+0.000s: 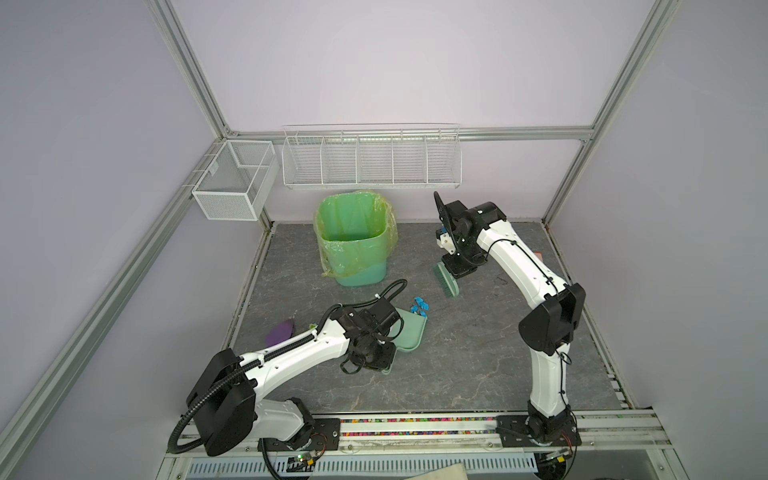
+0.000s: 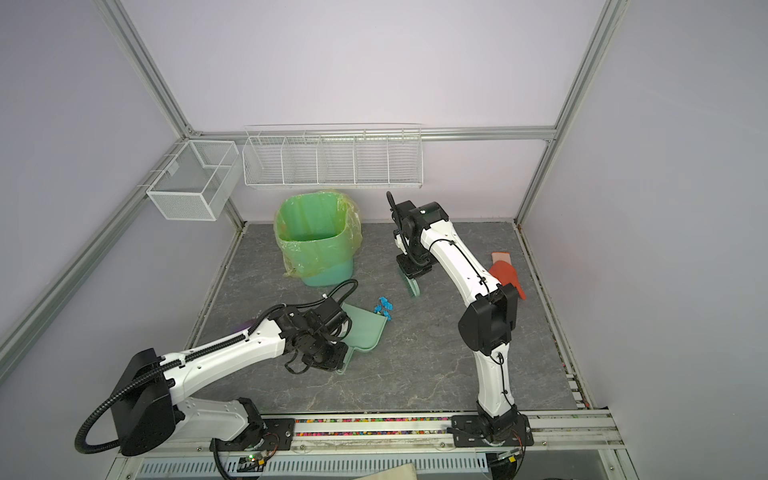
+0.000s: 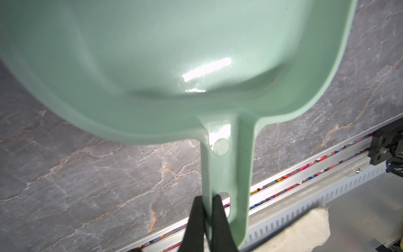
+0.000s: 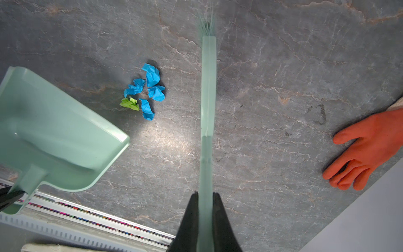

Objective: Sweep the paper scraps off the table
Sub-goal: 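Move the dustpan toward the remaining scraps with the left gripper while the right brush follows, then sweep the blue and lime-green scraps into the dustpan with the right brush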

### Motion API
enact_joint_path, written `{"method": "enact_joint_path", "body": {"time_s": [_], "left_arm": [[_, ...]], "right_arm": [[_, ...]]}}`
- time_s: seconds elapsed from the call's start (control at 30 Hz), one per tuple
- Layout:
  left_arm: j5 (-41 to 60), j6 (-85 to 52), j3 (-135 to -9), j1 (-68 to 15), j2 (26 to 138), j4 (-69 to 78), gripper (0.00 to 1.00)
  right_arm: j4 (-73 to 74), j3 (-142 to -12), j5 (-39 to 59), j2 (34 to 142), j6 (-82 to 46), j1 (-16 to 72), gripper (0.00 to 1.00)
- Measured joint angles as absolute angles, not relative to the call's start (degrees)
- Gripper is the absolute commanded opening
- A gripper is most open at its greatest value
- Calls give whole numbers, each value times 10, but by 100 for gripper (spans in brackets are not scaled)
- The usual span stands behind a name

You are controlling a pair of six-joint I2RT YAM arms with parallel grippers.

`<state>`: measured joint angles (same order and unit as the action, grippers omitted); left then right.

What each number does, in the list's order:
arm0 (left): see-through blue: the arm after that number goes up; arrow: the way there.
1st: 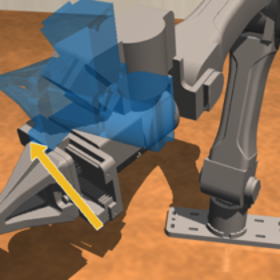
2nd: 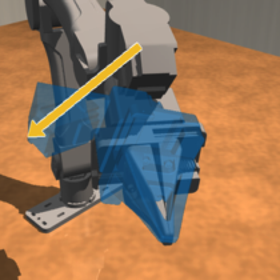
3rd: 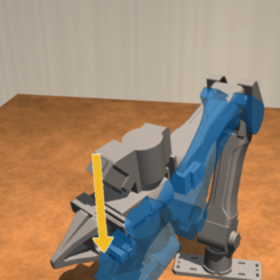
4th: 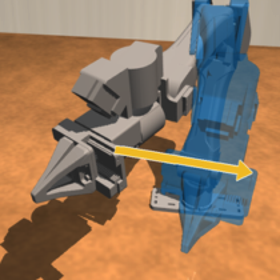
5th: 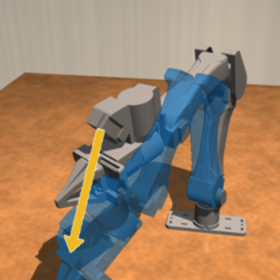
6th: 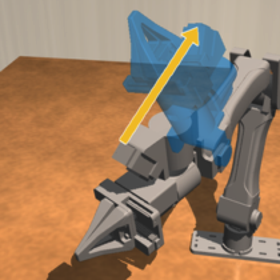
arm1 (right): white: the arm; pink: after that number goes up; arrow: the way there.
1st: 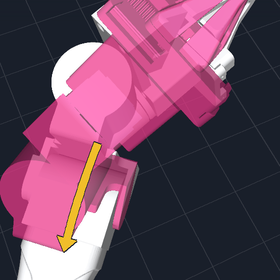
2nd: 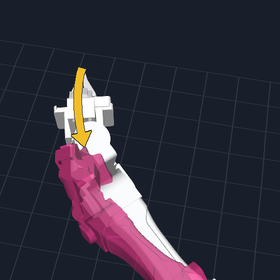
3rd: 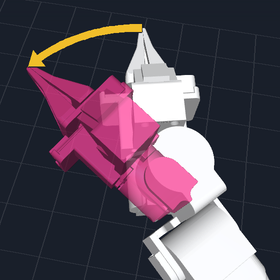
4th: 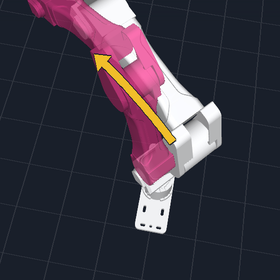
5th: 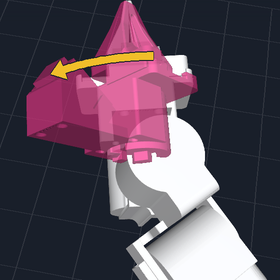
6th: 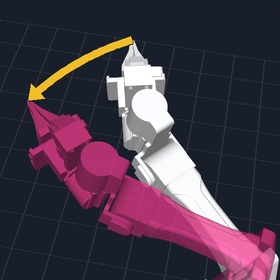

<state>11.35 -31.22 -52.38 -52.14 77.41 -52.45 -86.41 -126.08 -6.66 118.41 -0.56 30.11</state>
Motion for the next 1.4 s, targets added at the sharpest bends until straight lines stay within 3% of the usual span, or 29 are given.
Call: {"method": "enact_joint_path", "body": {"time_s": [0.43,1.4], "left_arm": [[125,-302,-530,-522,792,-545,0],[140,-292,-541,-525,894,-498,0]], "right_arm": [[-912,-1373,-98,1267,13,323,7],[-919,-1380,-111,1305,43,381,7]]}}
